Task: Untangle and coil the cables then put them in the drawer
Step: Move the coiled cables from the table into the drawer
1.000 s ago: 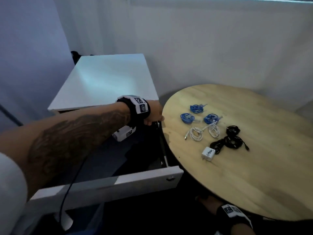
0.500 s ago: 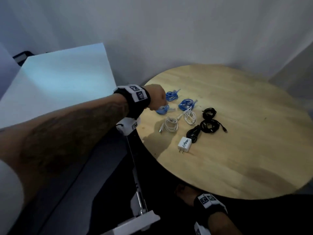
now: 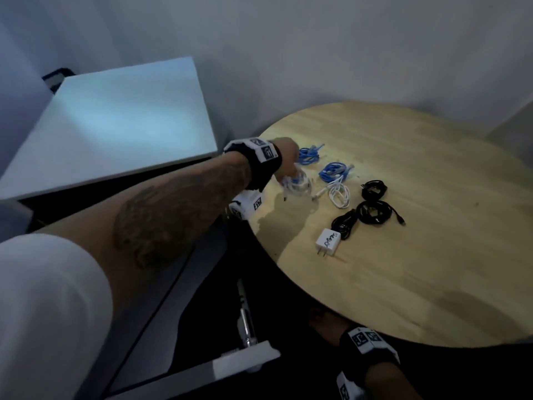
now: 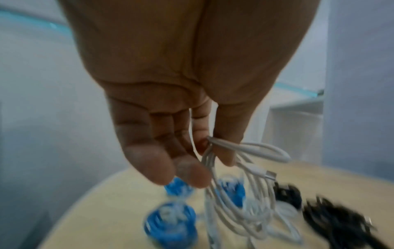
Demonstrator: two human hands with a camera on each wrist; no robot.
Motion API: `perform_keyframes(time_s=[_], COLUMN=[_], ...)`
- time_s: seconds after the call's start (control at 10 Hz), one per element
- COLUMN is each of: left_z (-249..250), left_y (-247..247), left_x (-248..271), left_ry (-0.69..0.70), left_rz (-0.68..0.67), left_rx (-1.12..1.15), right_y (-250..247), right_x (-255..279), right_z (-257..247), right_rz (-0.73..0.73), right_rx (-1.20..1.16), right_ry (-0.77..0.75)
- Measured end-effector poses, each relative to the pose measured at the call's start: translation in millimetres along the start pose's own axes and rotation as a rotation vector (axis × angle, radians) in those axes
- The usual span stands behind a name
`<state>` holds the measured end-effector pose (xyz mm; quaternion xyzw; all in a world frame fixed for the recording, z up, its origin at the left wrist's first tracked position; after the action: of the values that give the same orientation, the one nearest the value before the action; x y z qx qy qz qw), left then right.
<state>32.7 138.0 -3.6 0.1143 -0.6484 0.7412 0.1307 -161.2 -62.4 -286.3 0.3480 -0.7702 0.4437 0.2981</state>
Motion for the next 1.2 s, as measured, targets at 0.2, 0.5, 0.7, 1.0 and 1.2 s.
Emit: perform_keyframes(time_s=[0.2,0.5,0.7,1.0,1.2], left_z=[-95.8,-145.6,-180.5,-116.9,-25.2], left_y=[-68.2,0.6,49.8,-4.6,-55.7], left_x=[88.7,124.0,103.8,121.9,43.9], left_ry=[-0.006,-0.106,-0.202,-0.124,0.053], left_rz=[0.247,0.050,0.046,0.268,0.284], left_rx=[0.161,0.205,0.035,-0.234,0.351], right_y=[0.8,-5.2,-6.0,-3.0,0.0], right_x=[-5.0,9.7,15.0,11.8,21.5], right_z=[0.2,-0.8,-4.8,-10.7,-12.2], right_rz=[0.071,0.125,0.127,0.098,-0.021], right_rx=[0.053,0.093,0.069,0.053,-0.063], right_ry=[0.033,0.088,0.062,0.071,0.051])
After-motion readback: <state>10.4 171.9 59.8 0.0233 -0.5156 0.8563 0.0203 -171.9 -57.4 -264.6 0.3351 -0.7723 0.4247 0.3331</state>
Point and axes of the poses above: each hand's wrist, its own x-axis away from the middle knuckle, its own y-axis out of the palm, z = x × y, the point moved 7 cm from there along -x, towards the middle knuckle, and after that the axes turned 4 degrees about y, right-handed, at the moved point
